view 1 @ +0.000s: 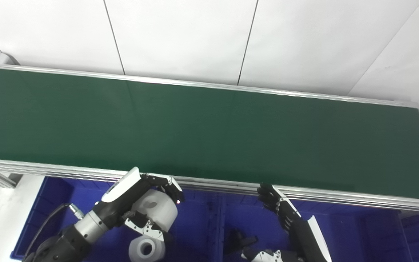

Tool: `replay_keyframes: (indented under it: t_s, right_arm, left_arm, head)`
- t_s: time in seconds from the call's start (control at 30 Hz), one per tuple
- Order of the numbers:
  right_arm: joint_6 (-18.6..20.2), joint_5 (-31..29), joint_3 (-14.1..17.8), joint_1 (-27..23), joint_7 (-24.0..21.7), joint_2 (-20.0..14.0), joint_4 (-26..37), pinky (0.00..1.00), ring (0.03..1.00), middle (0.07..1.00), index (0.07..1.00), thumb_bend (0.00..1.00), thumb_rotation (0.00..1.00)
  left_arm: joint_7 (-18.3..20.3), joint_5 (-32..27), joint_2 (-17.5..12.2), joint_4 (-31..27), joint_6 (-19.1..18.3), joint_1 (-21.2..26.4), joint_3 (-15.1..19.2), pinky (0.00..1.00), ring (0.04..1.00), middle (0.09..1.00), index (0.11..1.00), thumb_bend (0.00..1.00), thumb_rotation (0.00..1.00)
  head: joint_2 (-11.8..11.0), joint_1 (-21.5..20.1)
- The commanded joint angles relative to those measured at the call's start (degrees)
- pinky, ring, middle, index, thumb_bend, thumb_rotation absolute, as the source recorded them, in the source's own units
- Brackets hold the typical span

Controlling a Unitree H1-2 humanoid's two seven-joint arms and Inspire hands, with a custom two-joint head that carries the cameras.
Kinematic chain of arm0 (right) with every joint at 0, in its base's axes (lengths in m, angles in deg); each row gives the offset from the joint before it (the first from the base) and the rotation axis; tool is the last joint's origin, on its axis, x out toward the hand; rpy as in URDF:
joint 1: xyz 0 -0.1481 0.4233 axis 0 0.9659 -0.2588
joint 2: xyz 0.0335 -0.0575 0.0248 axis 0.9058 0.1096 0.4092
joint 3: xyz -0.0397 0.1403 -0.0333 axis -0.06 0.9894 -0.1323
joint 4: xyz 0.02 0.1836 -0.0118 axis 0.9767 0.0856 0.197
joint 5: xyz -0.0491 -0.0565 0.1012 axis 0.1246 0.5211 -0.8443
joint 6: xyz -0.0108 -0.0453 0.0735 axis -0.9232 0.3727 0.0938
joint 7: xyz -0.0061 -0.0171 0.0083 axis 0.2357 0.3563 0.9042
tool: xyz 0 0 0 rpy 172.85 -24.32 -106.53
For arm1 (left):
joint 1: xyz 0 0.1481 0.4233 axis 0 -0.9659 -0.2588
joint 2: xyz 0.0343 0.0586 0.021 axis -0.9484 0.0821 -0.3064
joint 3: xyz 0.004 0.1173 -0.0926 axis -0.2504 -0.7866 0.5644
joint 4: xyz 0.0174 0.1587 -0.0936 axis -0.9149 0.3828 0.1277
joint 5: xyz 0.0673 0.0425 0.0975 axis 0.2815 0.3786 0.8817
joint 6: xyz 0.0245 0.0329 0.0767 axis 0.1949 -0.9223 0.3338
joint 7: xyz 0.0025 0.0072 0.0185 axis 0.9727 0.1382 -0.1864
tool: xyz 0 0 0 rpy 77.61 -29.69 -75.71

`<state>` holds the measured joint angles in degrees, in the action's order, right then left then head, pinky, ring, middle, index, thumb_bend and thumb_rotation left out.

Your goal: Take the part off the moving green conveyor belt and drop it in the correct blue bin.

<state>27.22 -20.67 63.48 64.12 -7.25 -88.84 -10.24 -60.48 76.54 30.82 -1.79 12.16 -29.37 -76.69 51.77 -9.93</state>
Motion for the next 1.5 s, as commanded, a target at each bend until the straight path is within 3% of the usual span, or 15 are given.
replay_keyframes:
  t_s: [0.0, 0.17, 0.3, 0.33, 0.4, 0.43, 0.5, 0.63, 0.9, 1.0, 1.13, 1.27, 1.47]
  right_arm:
    - [0.08, 0.56, 0.08, 0.31, 0.17, 0.33, 1.96, 0.84, 0.852, 0.861, 0.885, 0.88, 0.32]
    - [0.11, 0.75, 0.26, 0.15, 0.16, 0.24, 1.8, 0.85, 0.854, 0.859, 0.881, 0.89, 0.33]
    - [-0.02, 0.97, 0.2, 0.08, 0.17, 0.32, 1.74, 0.82, 0.845, 0.854, 0.876, 0.89, 0.32]
    - [0.0, 0.96, 0.17, 0.08, 0.18, 0.36, 1.74, 0.82, 0.843, 0.854, 0.876, 0.89, 0.32]
    - [0.16, 1.1, 0.11, 0.12, 0.21, 0.48, 1.77, 0.82, 0.846, 0.856, 0.876, 0.89, 0.32]
    - [0.39, 1.34, 0.08, 0.18, 0.25, 0.57, 1.81, 0.82, 0.845, 0.855, 0.875, 0.89, 0.32]
    - [0.96, 2.79, 0.04, 0.35, 0.43, 0.79, 1.91, 0.82, 0.843, 0.852, 0.875, 0.89, 0.33]
    - [1.91, 6.68, -0.07, 0.62, 0.87, 1.3, 2.12, 0.8, 0.834, 0.849, 0.875, 0.89, 0.34]
    - [1.57, 9.29, -0.09, 1.17, 1.51, 1.89, 2.16, 0.79, 0.835, 0.858, 0.884, 0.88, 0.33]
    - [1.41, 9.2, -0.18, 1.33, 1.58, 1.94, 2.14, 0.78, 0.832, 0.859, 0.887, 0.87, 0.33]
    - [1.65, 9.52, -0.33, 1.36, 1.46, 1.98, 2.07, 0.77, 0.829, 0.855, 0.886, 0.87, 0.31]
    - [2.33, 9.6, -0.57, 1.34, 1.18, 2.05, 2.02, 0.82, 0.853, 0.866, 0.89, 0.88, 0.32]
    - [3.02, 10.64, -0.69, 1.25, 1.5, 2.55, 1.96, 0.8, 0.842, 0.86, 0.885, 0.89, 0.33]
  left_arm:
    - [0.25, 1.77, 0.1, -1.8, -0.76, 0.8, -0.24, 0.39, 0.394, 0.501, 0.543, 0.49, 0.0]
    - [2.63, 3.69, -0.18, 0.22, -4.06, 2.11, -1.47, 0.43, 0.402, 0.502, 0.537, 0.49, 0.0]
    - [4.92, 5.66, -0.25, -1.0, -10.61, 2.49, -1.82, 0.49, 0.424, 0.511, 0.524, 0.5, 0.0]
    - [6.0, 6.11, -0.42, -1.71, -12.89, 2.59, -2.02, 0.52, 0.535, 0.501, 0.51, 0.51, 0.0]
    - [8.42, 7.41, -1.06, -2.95, -17.09, 2.99, -2.84, 0.53, 0.609, 0.65, 0.501, 0.51, 0.04]
    - [9.47, 7.81, -1.4, -3.44, -18.52, 3.18, -3.25, 0.57, 0.656, 0.706, 0.64, 0.56, 0.03]
    - [11.66, 8.04, -1.92, -4.52, -21.4, 3.53, -3.95, 0.64, 0.742, 0.802, 0.792, 0.63, 0.04]
    - [13.24, 6.55, -2.02, -5.61, -23.87, 3.52, -3.65, 0.7, 0.809, 0.861, 0.856, 0.66, 0.14]
    - [11.34, -4.02, -0.81, -8.12, -19.58, -0.58, -0.51, 0.81, 0.9, 0.941, 0.954, 0.73, 0.35]
    - [9.6, -10.75, 1.43, -7.23, -13.3, -3.1, 0.59, 0.84, 0.911, 0.949, 0.966, 0.72, 0.37]
    - [7.31, -13.89, 4.17, -5.19, -6.25, -5.56, 0.88, 0.86, 0.918, 0.957, 0.969, 0.7, 0.35]
    - [6.9, -14.95, 4.88, -3.34, -4.14, -6.01, 1.05, 0.87, 0.92, 0.958, 0.969, 0.7, 0.29]
    - [6.04, -16.93, 5.37, -2.07, -6.58, -5.71, 2.19, 0.91, 0.939, 0.967, 0.967, 0.75, 0.28]
  head:
    - [0.06, 0.17]
    - [0.07, 0.49]
    - [0.02, 0.14]
    - [-0.01, 0.03]
    - [-0.04, -0.11]
    - [-0.19, -0.24]
    - [-0.39, -0.44]
    - [-0.66, -0.96]
    - [-1.04, -2.37]
    - [-1.3, -3.27]
    - [-1.45, -3.65]
    - [-1.62, -3.78]
    - [-1.67, -4.47]
